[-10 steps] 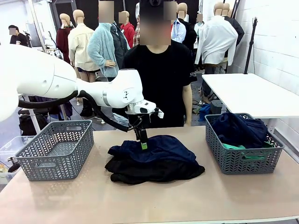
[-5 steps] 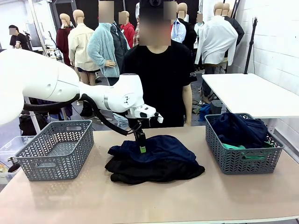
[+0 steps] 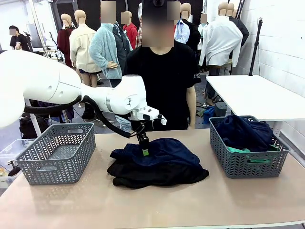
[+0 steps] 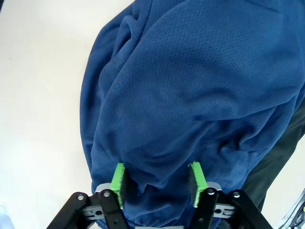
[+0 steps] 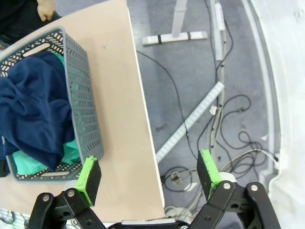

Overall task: Sort the tops and bottoms.
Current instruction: Lift clothes from the center of the table with your left hand.

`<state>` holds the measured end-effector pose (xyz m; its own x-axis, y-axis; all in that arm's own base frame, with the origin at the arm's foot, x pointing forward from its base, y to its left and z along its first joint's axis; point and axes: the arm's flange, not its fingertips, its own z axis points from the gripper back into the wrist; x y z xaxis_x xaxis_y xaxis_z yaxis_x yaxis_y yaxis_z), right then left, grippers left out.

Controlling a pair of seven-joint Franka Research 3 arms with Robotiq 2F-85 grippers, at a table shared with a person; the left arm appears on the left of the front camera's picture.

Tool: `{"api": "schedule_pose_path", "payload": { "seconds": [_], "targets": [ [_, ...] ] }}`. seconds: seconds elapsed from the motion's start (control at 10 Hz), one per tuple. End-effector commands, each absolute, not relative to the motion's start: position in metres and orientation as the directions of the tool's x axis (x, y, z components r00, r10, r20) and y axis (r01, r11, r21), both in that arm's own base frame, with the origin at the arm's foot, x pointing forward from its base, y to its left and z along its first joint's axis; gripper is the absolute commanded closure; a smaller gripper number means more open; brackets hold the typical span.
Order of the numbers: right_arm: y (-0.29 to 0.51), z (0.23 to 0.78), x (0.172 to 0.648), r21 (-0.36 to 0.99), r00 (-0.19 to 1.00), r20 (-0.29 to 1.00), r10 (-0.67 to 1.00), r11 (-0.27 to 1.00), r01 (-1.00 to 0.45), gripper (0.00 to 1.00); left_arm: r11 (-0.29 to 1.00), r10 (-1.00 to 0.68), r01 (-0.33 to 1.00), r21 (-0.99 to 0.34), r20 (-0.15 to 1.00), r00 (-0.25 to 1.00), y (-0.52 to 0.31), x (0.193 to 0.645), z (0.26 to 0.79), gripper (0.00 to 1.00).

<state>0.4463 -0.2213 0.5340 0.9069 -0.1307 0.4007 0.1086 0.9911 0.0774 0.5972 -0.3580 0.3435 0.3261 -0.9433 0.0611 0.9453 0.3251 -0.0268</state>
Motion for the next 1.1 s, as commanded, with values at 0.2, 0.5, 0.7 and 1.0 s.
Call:
{"api": "schedule_pose_path", "payload": {
  "seconds": [0.2,0.5,0.7,1.0],
  "targets": [
    [-0.222,0.534,0.446,0.061,0.911,0.394,-0.125,0.992,0.109,0.0,0.293,-0.953,0.956,-0.016,0.076,0.294,-0.354,0.598,0.349,1.0],
    [-0.222,0.534,0.446,0.061,0.911,0.394,-0.125,0.992,0.109,0.0,0.291,-0.953,0.956,-0.024,0.083,0.292,-0.355,0.596,0.35,1.0],
    [-0.222,0.534,0.446,0.061,0.911,0.394,-0.125,0.992,0.109,0.0,0.292,-0.95,0.956,-0.006,0.111,0.291,-0.357,0.588,0.364,1.0],
    [-0.222,0.534,0.446,0.061,0.911,0.394,-0.125,0.992,0.109,0.0,0.262,-0.952,0.964,0.043,0.173,0.252,-0.362,0.565,0.415,1.0]
  ]
}}
